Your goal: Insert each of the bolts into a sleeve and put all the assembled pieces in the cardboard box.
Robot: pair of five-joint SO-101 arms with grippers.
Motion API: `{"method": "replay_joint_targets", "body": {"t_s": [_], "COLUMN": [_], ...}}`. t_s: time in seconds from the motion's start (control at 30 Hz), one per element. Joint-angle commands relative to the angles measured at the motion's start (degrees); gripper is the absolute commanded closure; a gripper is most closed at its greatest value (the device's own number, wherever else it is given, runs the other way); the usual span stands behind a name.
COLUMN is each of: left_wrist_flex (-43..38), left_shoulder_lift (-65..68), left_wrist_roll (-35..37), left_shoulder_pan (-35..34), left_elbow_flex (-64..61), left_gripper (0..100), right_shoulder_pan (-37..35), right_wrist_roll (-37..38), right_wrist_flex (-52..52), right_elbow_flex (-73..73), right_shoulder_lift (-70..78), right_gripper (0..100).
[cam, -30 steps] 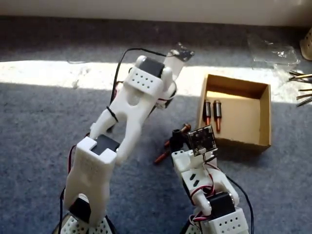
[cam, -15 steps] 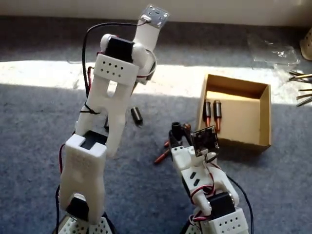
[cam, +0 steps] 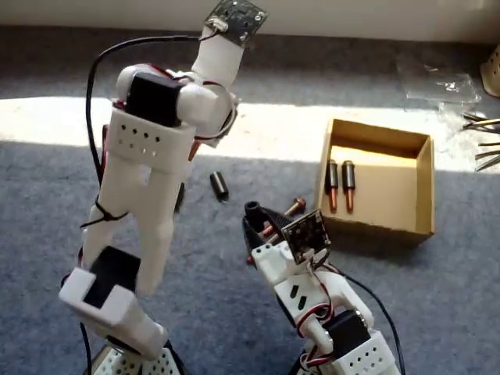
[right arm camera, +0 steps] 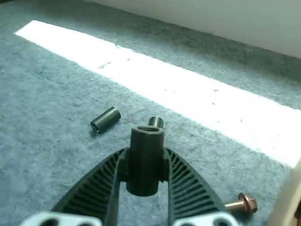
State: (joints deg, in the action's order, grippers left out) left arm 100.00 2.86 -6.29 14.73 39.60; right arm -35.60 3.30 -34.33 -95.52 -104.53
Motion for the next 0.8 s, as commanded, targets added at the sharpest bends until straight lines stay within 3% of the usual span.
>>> {"method": "replay_joint_targets", "body": {"t_s": [0.0,0.23,0.53,0.77], "left_wrist_flex": [0.1,-7.8,-31.6,-45.7], "left_shoulder_lift": [-12.2,-32.2,-61.6,-76.4], "left_wrist_roll": [-0.6,-0.7,-0.6,-0.4], "left_shoulder_pan": [0.3,0.0,0.0,0.0], "left_elbow_flex": [-6.3,-27.6,-63.5,-79.8], "left_gripper": [99,99,99,99], "right_shoulder_pan": [-2.2,-2.6,-2.6,-2.7], "right_wrist_roll": [-0.4,-0.4,-0.8,-0.5], "right_wrist_flex": [2.2,6.0,16.7,17.2], "right_elbow_flex": [-6.2,-4.4,-2.9,-3.2], "right_shoulder_lift": [-0.7,-0.7,-0.7,-0.7], "right_gripper": [99.4,99.4,99.4,99.4]}}
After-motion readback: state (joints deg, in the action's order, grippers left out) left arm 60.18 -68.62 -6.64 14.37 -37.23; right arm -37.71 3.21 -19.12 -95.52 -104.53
